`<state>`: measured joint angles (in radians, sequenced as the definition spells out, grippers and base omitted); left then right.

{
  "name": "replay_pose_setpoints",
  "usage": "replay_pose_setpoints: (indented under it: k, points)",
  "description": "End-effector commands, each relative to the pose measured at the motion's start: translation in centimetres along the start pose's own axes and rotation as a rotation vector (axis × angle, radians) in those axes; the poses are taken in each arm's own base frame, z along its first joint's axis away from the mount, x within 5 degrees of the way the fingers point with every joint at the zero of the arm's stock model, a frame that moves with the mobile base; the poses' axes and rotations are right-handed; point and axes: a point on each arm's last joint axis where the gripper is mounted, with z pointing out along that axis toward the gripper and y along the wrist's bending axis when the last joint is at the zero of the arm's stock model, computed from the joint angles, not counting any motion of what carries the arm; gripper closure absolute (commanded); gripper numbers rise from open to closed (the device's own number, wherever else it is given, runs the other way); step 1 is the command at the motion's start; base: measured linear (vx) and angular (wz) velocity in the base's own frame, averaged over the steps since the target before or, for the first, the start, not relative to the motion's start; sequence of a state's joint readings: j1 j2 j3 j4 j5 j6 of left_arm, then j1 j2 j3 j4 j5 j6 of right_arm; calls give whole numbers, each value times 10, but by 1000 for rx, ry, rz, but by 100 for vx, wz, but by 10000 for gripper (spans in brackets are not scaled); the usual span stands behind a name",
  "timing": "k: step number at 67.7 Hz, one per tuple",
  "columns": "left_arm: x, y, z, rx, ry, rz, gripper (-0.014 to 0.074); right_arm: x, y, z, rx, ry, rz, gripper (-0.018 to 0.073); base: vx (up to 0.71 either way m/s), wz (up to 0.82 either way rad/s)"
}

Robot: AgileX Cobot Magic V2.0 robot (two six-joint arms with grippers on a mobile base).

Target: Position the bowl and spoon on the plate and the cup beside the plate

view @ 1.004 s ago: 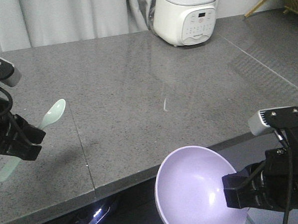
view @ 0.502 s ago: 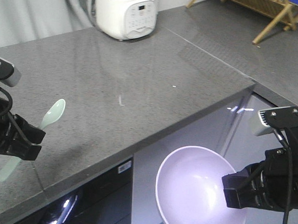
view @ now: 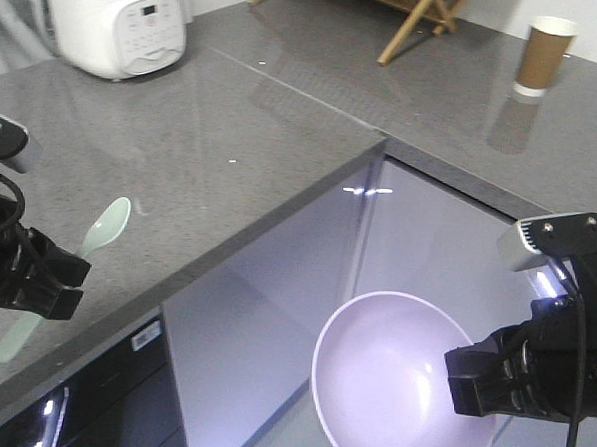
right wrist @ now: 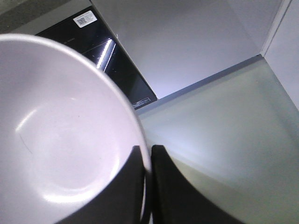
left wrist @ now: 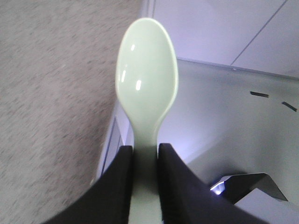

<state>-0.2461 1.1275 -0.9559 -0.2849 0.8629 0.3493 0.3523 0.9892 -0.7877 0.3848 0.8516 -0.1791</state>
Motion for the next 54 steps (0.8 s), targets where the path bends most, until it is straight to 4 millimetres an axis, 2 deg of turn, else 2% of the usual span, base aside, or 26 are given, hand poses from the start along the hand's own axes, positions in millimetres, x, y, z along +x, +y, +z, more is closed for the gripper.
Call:
replay_pose_setpoints:
  k: [1, 54]
  points:
    - [-10, -3, -11, -4, -96, -2, 519, -10, 4, -9, -13, -84, 2, 560, -2, -42]
    - [-10, -3, -11, -4, -96, -2, 519, -10, 4, -9, -14, -84, 3, 560, -1, -37]
